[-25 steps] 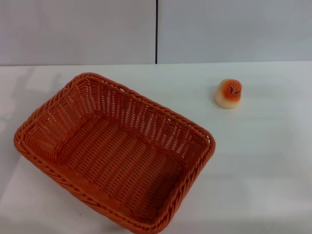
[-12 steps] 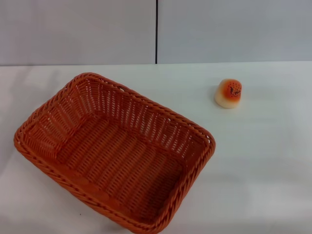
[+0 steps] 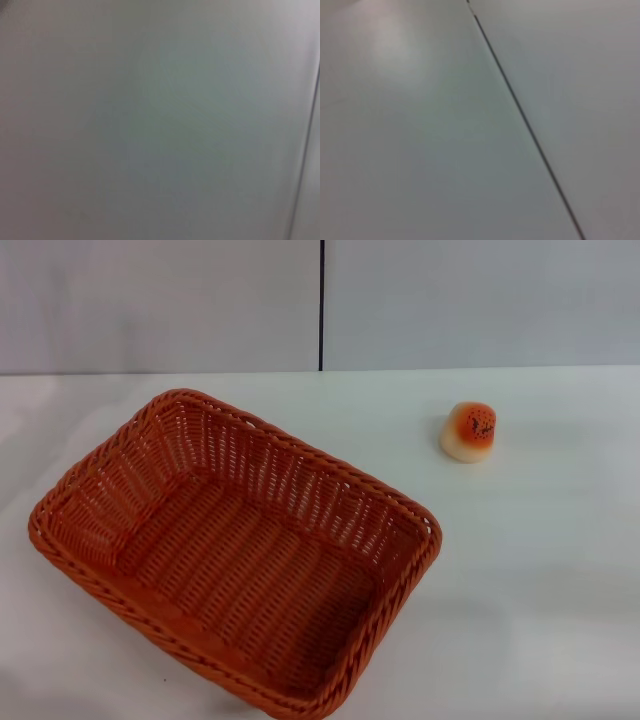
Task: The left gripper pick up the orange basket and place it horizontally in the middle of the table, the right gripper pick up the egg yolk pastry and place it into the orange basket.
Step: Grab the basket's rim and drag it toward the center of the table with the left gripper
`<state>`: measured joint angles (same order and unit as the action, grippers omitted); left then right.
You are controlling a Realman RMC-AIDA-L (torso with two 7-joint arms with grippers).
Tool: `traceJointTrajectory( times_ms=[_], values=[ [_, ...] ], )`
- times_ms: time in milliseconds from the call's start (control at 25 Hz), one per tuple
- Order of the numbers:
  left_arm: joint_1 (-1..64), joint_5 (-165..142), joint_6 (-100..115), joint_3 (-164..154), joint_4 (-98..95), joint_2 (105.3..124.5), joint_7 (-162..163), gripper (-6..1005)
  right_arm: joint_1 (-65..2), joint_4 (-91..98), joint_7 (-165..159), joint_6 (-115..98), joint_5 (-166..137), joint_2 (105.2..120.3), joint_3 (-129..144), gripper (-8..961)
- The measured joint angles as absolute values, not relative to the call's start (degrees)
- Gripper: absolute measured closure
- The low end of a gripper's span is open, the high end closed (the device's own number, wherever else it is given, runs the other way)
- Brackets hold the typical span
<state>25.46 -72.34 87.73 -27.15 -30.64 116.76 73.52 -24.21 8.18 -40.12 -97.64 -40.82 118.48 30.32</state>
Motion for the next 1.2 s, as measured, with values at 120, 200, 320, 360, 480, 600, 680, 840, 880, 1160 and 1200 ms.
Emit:
traceJointTrajectory(
  times_ms=[120,200,320,360,480,600,680,840,880,1160,1200],
  values=[
    [25.3,-77.8,83.6,-35.6,-38.4,112.69,85.4,187,-23.4,8.3,-40.5,-97.5,-40.3,118.59,29.9,406],
    [25.3,-77.8,83.6,-35.6,-38.4,112.69,85.4,187,-22.9,8.3,-40.5,-97.4,-39.8,118.71,29.7,407],
    [27.9,-91.0,84.8,-43.0,-45.8,105.71,104.8,188,-22.7,8.1,-40.5,-97.0,-39.7,118.73,29.2,409],
    [28.4,-93.1,85.5,-43.9,-47.1,105.21,107.1,188,-22.6,8.0,-40.5,-96.8,-39.6,118.74,29.0,410],
    [30.7,-104.7,91.3,-45.7,-54.6,104.34,115.8,188,-22.4,7.9,-40.5,-96.2,-39.5,118.8,28.4,412],
    [33.4,-116.3,96.4,-45.6,-60.7,105.18,121.7,189,-22.2,7.8,-40.5,-95.4,-39.5,118.82,28.2,414],
    [35.0,-122.7,98.8,-45.8,-62.4,105.82,123.9,190,-22.1,7.7,-40.5,-94.9,-39.5,118.83,28.0,415],
    [38.2,-135.6,101.0,-45.9,-64.0,108.05,127.2,191,-22.1,7.7,-40.4,-94.5,-39.4,118.83,27.7,418],
    [38.7,-138.2,101.1,-45.9,-64.2,108.58,127.6,191,-22.1,7.6,-40.3,-94.5,-39.4,118.83,27.7,419],
    [40.3,-146.2,100.6,-45.7,-64.4,110.5,128.7,194,-22.2,7.4,-40.1,-93.1,-39.4,118.83,27.6,423],
    [40.4,-147.3,100.2,-45.7,-64.5,110.86,128.9,194,-22.3,7.3,-40.2,-93.0,-39.4,118.83,27.7,424]
  ],
)
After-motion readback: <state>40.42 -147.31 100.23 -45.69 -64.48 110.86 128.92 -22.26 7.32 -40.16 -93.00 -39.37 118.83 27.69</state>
